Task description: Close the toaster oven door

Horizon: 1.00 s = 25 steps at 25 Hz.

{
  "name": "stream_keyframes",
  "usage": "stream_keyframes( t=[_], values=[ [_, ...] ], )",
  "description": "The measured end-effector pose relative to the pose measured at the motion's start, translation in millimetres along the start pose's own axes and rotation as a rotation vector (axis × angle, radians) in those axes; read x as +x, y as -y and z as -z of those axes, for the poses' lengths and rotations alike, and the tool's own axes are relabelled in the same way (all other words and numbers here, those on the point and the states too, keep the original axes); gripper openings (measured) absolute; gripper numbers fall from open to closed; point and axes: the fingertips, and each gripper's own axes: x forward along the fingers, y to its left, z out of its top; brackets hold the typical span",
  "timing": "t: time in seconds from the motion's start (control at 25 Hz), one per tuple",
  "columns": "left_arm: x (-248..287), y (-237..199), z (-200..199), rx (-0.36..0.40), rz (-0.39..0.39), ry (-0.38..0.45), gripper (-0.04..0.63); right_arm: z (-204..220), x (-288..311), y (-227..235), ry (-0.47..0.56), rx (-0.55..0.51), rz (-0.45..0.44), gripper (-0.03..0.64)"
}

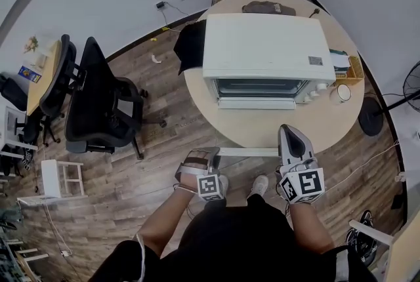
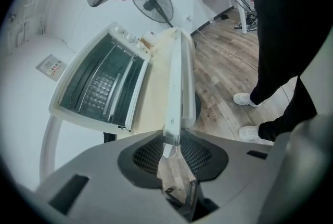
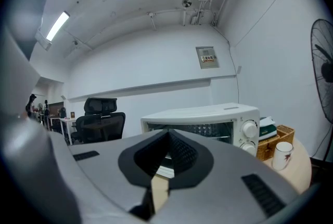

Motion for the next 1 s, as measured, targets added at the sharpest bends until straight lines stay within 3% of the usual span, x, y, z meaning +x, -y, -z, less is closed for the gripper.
stream_keyframes(
  t=[0.36, 1.0],
  values=[
    [-13, -12, -2, -0.031, -0.037, -0.004, 0.083, -9, -2, -2, 0.020, 0.011, -0.012, -0.003],
    [-45, -69, -12, -0.026, -0.195, -0.022, 0.038, -12, -1, 0, 0.024, 0.031, -0.005, -0.003]
  ],
)
